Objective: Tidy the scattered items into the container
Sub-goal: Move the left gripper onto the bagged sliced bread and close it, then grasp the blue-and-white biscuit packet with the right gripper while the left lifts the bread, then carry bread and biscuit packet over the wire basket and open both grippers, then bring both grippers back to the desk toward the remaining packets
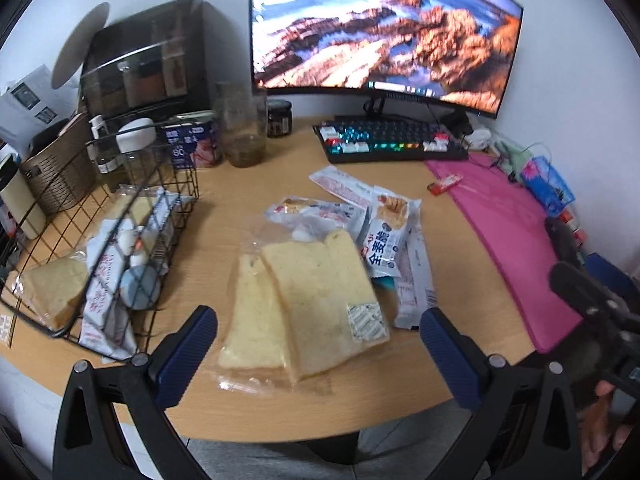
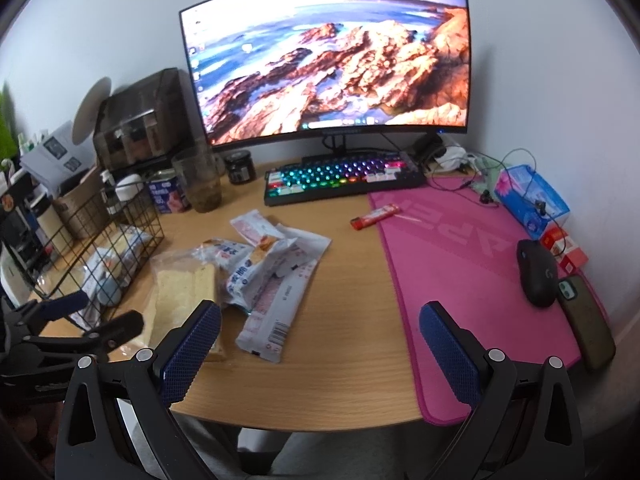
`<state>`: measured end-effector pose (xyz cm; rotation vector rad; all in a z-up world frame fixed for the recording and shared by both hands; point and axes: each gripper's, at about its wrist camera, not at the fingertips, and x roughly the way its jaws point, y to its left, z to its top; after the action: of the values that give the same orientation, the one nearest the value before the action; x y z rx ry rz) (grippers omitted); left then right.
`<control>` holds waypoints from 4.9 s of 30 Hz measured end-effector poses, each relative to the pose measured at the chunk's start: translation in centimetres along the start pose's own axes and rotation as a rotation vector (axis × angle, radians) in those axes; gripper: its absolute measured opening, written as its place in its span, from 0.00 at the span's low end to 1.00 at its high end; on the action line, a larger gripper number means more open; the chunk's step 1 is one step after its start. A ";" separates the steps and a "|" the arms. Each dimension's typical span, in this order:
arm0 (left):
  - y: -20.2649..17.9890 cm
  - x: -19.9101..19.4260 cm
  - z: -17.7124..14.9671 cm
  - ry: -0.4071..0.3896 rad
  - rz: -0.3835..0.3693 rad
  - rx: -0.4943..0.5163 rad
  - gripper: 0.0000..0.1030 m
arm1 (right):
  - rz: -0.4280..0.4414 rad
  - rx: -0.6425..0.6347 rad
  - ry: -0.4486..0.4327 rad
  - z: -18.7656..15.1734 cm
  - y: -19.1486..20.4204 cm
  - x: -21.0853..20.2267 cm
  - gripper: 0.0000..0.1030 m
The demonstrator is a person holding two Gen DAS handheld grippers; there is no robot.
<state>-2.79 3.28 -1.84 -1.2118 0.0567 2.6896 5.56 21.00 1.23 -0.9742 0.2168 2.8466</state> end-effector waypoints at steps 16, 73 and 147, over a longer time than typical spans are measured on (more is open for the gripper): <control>-0.7 7.3 0.1 0.128 0.083 -0.082 0.92 | 0.024 0.048 0.036 0.1 -3.2 3.8 0.99; 9.0 -1.9 3.6 -0.081 0.007 -0.108 0.75 | 0.119 -0.052 0.262 2.3 6.6 18.3 0.38; 2.5 5.9 1.4 0.224 0.017 0.132 0.81 | 0.267 -0.051 -0.010 7.1 3.9 2.8 0.67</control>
<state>-8.14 1.93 -5.37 -1.4687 0.2722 2.5067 -1.53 18.62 5.47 -1.0098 0.2949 3.1113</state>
